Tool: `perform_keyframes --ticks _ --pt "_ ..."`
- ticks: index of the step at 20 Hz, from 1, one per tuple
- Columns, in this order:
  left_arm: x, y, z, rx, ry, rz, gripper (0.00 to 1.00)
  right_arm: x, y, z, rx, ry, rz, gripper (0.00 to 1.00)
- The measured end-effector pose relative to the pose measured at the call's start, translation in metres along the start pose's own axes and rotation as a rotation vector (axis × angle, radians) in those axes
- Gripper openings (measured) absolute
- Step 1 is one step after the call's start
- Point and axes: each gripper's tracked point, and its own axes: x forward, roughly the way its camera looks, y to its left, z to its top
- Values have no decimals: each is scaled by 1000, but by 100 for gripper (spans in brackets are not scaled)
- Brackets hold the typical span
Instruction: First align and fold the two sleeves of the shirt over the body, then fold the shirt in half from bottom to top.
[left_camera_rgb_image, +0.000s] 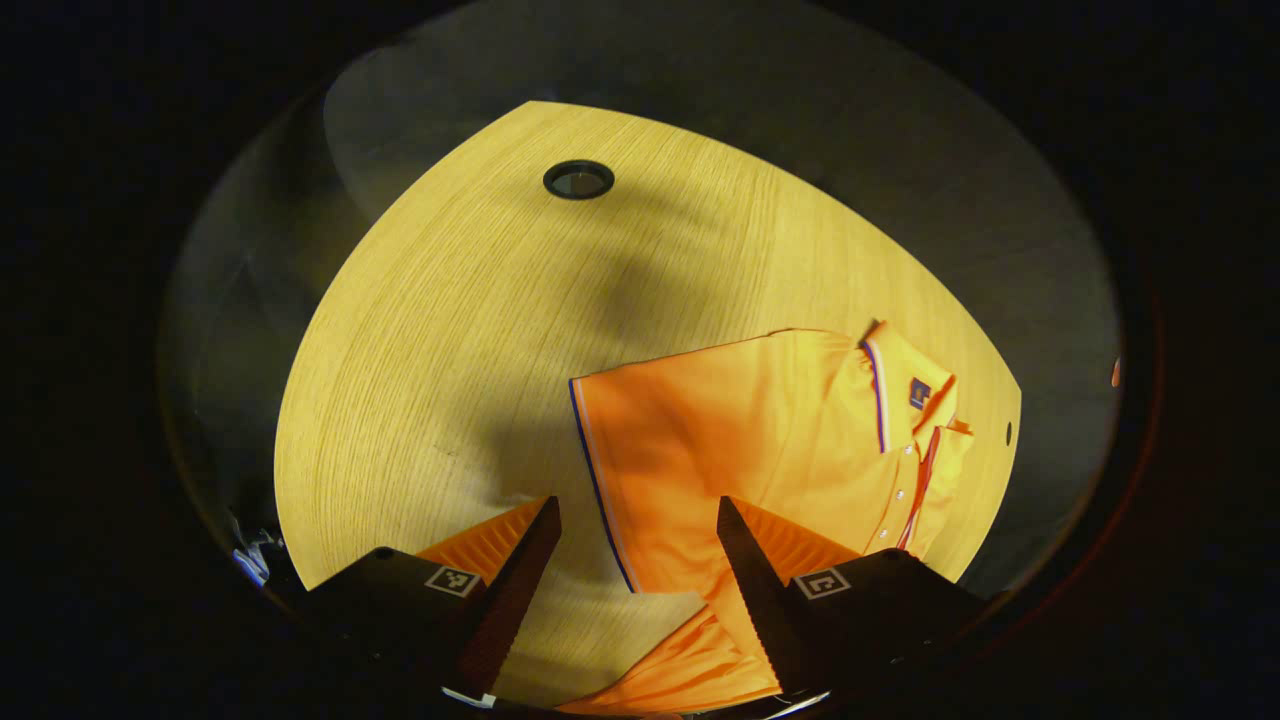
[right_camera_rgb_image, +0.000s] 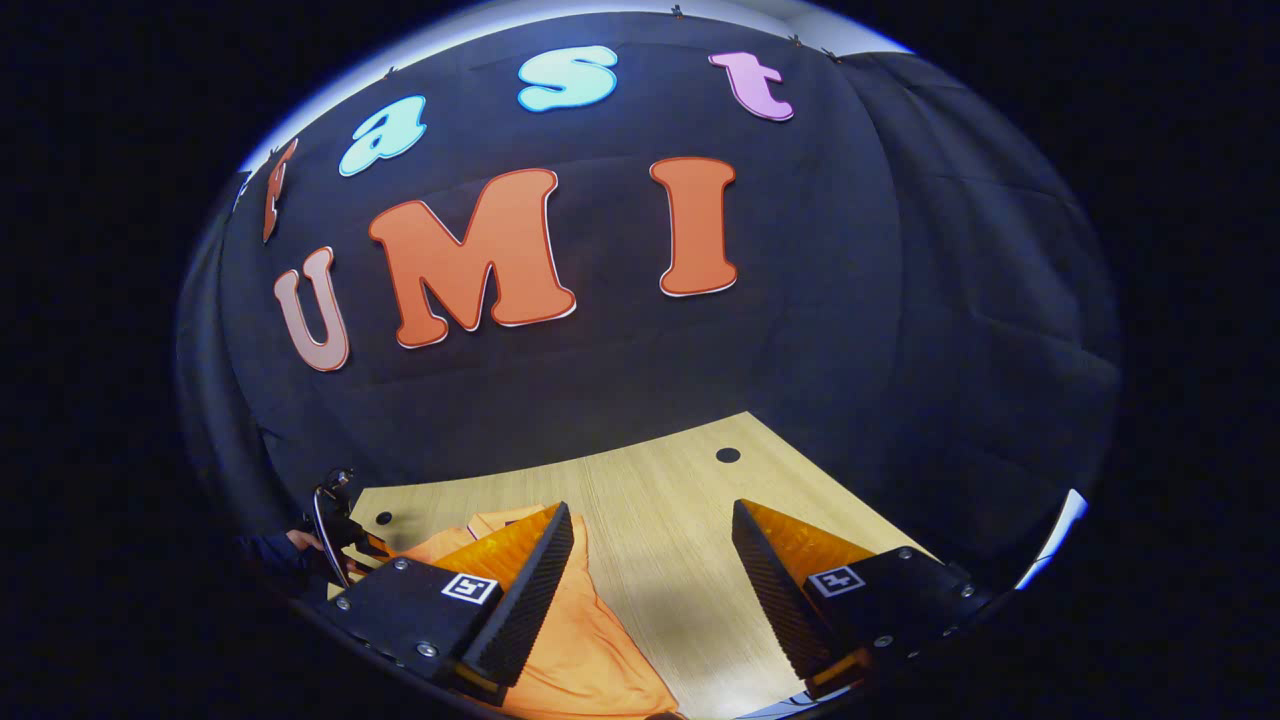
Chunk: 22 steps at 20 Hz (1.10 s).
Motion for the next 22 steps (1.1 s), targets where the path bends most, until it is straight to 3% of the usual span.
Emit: perform_keyframes --ticks 2,4,5,7,8,10,12,16,22 --pt "12 1 -4 -5 31 21 99 -5 -6 3 5 -15 -7 97" --pt "22 9 -14 14 76 84 82 -6 -12 2 14 -4 -16 97" --pt "14 14 -5 37 77 124 70 -5 -14 1 21 0 -18 97" --pt "16 13 -8 74 92 127 45 -3 -14 -1 34 5 -17 97" --pt "18 6 0 59 39 79 44 -2 -14 -4 40 8 -10 97" --pt "18 0 -4 75 53 63 8 1 -13 -10 55 28 4 98" --pt "10 -14 -1 83 37 -10 8 2 -9 -15 65 40 17 98" --pt "-18 -34 12 163 -53 -70 8 2 -10 -20 66 54 16 97" --pt "-51 -104 17 402 -145 -133 8 -7 -15 -22 44 44 7 97"
